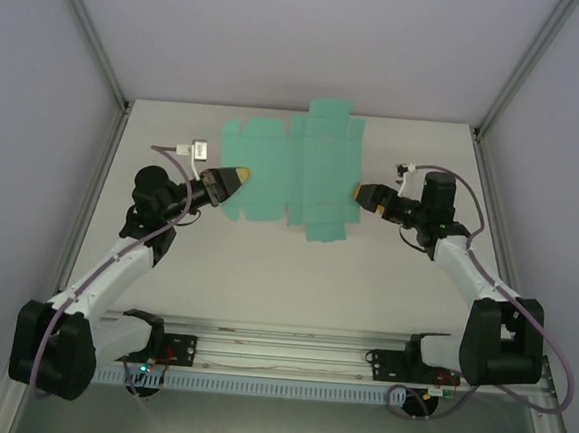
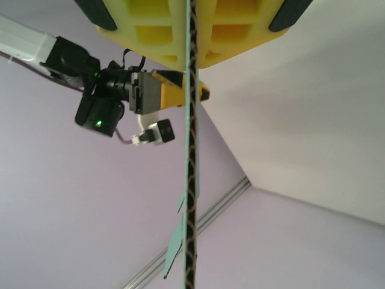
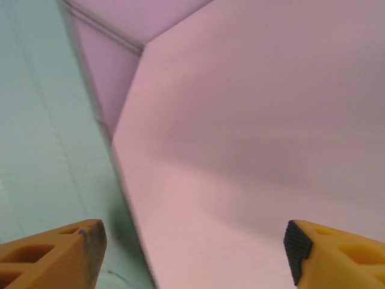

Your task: Assemble paper box

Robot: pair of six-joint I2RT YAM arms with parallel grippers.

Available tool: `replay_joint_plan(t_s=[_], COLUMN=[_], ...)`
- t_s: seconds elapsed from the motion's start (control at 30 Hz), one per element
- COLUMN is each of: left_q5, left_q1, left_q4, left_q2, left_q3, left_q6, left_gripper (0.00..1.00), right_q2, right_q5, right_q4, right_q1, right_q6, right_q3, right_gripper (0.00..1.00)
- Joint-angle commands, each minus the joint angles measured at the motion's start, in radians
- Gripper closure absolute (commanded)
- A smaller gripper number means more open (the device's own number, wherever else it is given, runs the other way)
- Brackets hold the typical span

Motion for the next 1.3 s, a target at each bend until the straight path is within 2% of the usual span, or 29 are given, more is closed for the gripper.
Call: replay_joint_plan(t_s=[0.0,0.03,0.1,0.23,0.43,1.03,1.27], left_q5=[-0.036,-0.038,-0.049,-0.046,-0.039,-0.022,-0.028], left_q1=[0.009,0.009,0.009,0.009,0.009,0.009,0.010], left_q4=[0.008,0.005,-0.004,0.014,0.026,0.077,0.062], left_q2=[-0.043,-0.051,-0.062,-0.061,-0.059,-0.116,-0.106], left_q3=[-0.021,-0.023,-0.026,-0.039,-0.046,-0.076,-0.075], left_q6=[-0.026,-0.026,-0.019,-0.033,-0.040,-0.072,-0.071], left_gripper=[1.00,1.00,1.00,1.00,1.00,1.00,1.00], right_q2=[0.004,0.002,-0.003,-0.008,0.011,0.101,0.094], right_q5=[-0.172,-0.177,-0.181,-0.211,-0.234,-0.310,-0.333], right_q4=[0.158,0.164,0.165,0.222,0.271,0.271,0.285], right_q1=[0.002,0.001,0.001,0.001,0.003,0.014,0.041], right_q6=[0.080,0.081,0.072,0.087,0.103,0.045,0.035], right_q3=[-0.013,-0.015,-0.017,-0.034,-0.023,0.058,0.073], right_gripper=[0.33,0.41,0.49,0.51,0.59,0.54,0.76])
